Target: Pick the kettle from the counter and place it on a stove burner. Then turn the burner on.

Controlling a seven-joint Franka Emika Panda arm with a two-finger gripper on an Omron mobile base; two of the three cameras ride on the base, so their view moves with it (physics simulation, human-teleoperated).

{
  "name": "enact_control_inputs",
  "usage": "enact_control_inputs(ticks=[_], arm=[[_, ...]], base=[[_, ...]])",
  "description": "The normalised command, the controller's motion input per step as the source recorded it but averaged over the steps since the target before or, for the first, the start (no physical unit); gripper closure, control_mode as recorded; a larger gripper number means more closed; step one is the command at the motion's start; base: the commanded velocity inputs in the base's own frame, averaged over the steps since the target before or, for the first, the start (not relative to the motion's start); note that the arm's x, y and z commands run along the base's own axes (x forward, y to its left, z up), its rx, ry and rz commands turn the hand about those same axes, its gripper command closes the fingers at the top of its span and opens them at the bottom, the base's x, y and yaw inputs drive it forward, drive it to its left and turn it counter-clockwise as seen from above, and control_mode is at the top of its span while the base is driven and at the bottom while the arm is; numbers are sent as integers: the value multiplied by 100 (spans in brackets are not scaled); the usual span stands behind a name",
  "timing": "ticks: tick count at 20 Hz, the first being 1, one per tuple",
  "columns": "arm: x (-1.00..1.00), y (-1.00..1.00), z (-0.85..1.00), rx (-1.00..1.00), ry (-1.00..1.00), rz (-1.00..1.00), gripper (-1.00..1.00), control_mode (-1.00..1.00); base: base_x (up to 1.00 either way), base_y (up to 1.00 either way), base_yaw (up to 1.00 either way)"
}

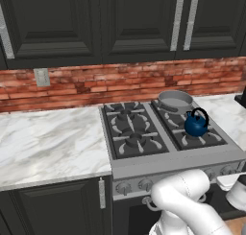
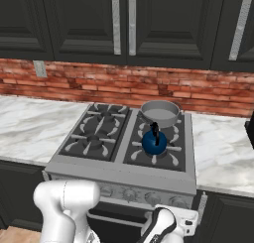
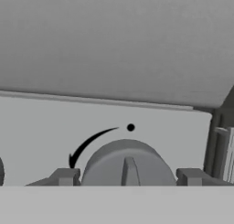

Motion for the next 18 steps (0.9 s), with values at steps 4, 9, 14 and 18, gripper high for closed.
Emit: enact_control_inputs(ticks=[4, 9, 14, 18], arm=[[-20, 0, -15, -11, -20, 50, 100, -100], [-25, 0, -17, -12, -23, 52, 100, -100], [-29, 0, -23, -12, -20, 52, 100, -100], [-32, 0, -27, -12, -19, 52, 100, -100]], base=[[0, 0, 0], [0, 0, 0], [0, 0, 0], [0, 0, 0]])
